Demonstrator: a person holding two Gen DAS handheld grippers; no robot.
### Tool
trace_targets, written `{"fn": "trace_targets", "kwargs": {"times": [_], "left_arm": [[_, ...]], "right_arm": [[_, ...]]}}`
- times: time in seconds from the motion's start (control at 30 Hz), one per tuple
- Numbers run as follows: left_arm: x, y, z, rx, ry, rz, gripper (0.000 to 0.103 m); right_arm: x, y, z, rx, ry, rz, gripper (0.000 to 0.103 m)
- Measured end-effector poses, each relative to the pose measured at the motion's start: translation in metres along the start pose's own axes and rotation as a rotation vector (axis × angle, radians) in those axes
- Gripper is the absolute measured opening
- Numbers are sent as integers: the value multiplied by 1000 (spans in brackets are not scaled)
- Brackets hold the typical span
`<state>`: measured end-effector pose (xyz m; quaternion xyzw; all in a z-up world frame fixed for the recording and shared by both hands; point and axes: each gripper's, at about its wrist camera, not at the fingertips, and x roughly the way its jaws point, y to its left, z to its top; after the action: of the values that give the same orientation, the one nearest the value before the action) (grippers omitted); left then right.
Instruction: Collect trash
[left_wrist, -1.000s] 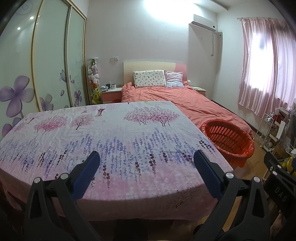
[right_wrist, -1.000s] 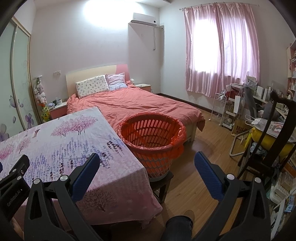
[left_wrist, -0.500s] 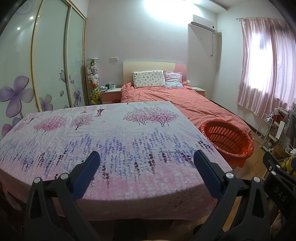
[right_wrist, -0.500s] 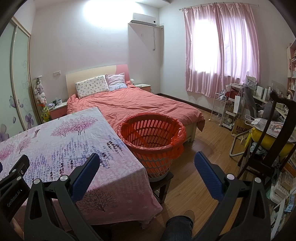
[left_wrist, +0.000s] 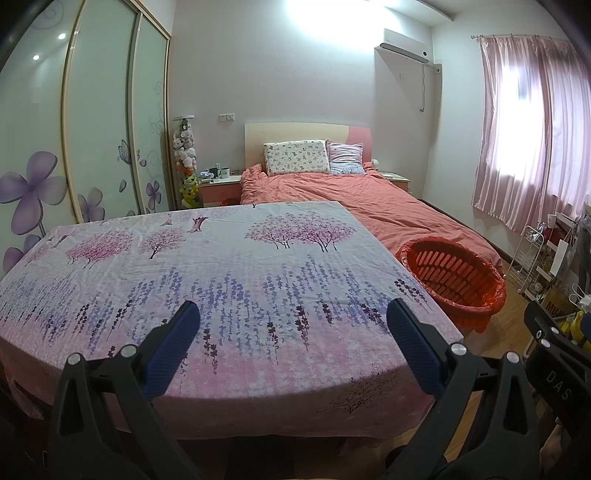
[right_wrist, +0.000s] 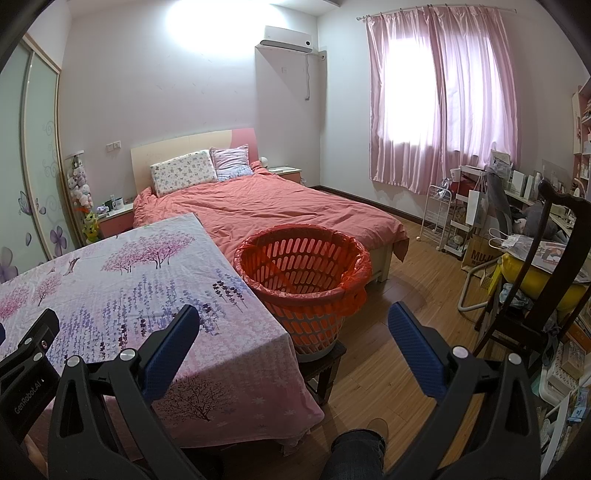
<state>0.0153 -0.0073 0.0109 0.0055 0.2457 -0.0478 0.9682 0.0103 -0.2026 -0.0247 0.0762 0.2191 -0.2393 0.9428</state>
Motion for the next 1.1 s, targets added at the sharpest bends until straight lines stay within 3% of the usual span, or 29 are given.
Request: {"fn": "trace_targets", "kwargs": {"times": [1.1], "left_arm": [[0,-1,-1,7,2,1,99]], "right_arm": [[-1,-1,-1,1,4,0,101]]}}
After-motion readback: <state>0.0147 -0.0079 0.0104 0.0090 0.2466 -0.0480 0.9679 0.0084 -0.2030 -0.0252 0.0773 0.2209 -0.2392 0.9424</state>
